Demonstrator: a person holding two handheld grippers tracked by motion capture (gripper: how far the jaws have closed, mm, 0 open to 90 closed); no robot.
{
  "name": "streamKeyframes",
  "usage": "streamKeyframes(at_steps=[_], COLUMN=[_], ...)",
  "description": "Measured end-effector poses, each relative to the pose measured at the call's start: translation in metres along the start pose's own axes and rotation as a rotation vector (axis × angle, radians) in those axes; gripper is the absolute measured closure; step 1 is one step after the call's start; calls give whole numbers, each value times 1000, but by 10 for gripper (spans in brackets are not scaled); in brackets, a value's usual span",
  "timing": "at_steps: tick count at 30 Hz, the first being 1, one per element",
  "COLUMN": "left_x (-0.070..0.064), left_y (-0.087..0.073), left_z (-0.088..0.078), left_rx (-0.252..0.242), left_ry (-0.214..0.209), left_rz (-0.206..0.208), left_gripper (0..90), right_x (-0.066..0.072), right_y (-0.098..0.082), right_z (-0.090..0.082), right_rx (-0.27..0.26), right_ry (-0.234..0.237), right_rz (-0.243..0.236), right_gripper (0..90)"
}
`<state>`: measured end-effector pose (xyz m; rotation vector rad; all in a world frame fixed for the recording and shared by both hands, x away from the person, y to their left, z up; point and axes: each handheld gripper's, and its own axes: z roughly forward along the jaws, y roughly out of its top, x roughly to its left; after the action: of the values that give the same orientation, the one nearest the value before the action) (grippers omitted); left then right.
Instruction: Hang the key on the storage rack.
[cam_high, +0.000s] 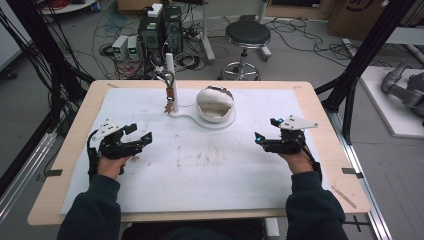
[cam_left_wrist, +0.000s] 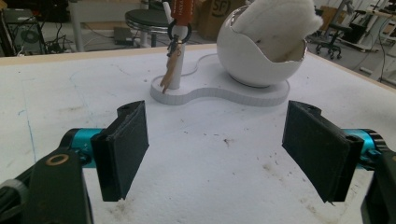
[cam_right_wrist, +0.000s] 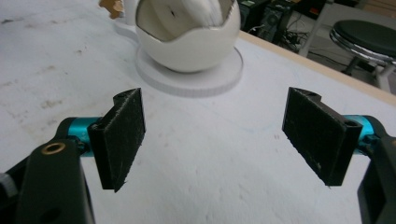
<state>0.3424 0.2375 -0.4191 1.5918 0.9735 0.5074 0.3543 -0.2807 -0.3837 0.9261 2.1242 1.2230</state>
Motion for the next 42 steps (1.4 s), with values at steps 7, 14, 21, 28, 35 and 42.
streamKeyframes(at_steps=[7, 14, 21, 28, 35, 42], left_x=[-4, -3, -4, -5, -5, -4], left_y=[0, 1, 2, 1, 1, 1], left_z=[3, 1, -1, -2, -2, -1], left_rx=[3, -5, -2, -5, -6, 0], left_ry=[-4, -6, -6, -8, -8, -8], left_rz=[14, 15, 19, 14, 16, 18], left_gripper=[224, 224, 224, 224, 225, 225], right_x=[-12, -12, -10, -9, -9, -10], right_y=[-26, -26, -25, -25, -25, -26], right_z=[-10, -15, -15, -14, -14, -14], right_rx=[21, 19, 28, 28, 31, 28], right_ry=[-20, -42, -45, -43, -43, -46], right_rz=[63, 53, 41, 42, 45, 41], right_gripper=[213, 213, 213, 213, 213, 213])
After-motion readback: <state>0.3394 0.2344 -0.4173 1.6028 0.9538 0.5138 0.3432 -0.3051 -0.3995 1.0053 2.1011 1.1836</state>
